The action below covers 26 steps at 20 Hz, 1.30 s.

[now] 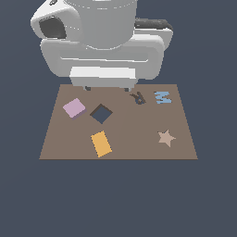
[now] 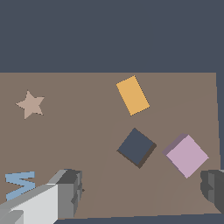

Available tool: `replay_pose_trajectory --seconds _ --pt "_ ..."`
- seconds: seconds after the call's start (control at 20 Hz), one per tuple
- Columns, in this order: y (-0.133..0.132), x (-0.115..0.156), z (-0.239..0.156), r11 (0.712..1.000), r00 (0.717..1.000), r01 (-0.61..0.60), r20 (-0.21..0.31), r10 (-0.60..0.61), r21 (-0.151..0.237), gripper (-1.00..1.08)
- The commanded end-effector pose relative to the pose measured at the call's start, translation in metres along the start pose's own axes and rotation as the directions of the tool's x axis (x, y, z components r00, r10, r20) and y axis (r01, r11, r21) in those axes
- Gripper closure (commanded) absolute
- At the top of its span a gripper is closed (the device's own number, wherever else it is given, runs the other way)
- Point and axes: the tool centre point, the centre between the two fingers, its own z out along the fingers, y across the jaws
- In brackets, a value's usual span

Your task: Insert a designated object into the corresponding slot on a board.

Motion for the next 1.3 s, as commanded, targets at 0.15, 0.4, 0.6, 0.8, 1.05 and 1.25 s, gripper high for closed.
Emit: replay_pose_trajectory --seconds 0.15,0.4,0.6,0.8,1.05,1.25 --pt "0.001 -0.001 0.001 1.000 1.000 0.005 0.000 -0.005 0.000 -0.92" --pt "0.005 -0.004 0.006 0.999 0.999 0.033 0.001 -0.033 0.002 -0.92" --pt "0.011 -0.009 0.014 0.997 0.997 0.074 0.003 -0.074 0.005 -0.92" --pt "0.021 -0.015 0.025 0.991 0.992 0.130 0.005 -0.130 0.009 -0.92" --pt "0.036 -0.024 0.043 0.975 0.975 0.221 0.007 -0.221 0.015 -0.92" --pt "0.053 -0.031 0.061 0.950 0.951 0.310 0.009 -0.310 0.022 -0.92"
